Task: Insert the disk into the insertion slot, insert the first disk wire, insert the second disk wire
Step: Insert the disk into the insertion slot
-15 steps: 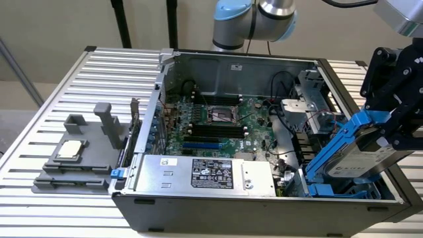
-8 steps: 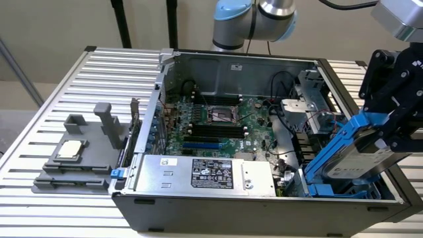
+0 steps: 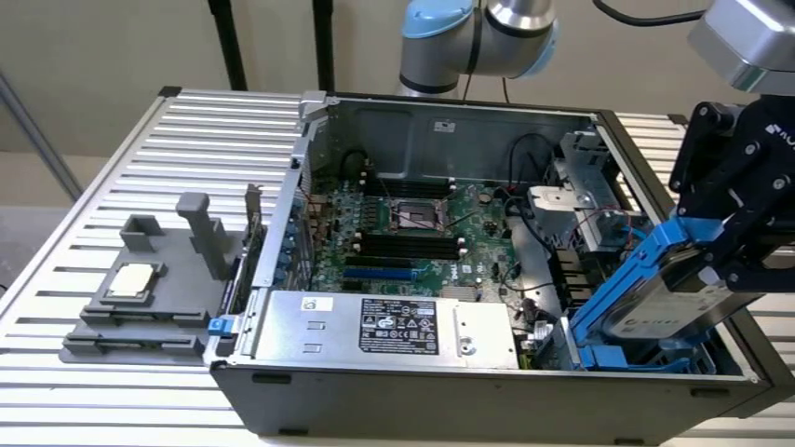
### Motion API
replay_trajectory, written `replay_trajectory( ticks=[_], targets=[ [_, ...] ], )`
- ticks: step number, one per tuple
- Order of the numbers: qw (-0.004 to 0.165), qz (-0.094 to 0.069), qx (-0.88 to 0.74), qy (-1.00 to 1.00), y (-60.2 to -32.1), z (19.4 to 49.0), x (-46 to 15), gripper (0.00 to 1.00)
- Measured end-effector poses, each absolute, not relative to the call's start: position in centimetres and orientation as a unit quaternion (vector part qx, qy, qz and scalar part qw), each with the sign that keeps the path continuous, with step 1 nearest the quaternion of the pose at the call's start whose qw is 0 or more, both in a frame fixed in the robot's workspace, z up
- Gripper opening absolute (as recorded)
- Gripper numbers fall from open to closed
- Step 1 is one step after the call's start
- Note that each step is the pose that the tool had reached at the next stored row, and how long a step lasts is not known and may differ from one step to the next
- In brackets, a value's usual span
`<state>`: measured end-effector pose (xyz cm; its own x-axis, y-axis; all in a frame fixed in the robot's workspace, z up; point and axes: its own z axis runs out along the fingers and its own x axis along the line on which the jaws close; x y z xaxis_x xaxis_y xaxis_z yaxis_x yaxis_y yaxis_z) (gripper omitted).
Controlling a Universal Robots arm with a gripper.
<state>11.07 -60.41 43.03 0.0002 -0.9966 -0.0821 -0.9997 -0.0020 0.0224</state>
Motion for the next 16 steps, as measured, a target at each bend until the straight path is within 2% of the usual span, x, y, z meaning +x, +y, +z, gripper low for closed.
replay_trajectory(
  ticks=[16],
  targets=[
    [0.022, 0.038, -0.707, 0.705, -59.88, 42.15, 11.02, 0.32]
  ],
)
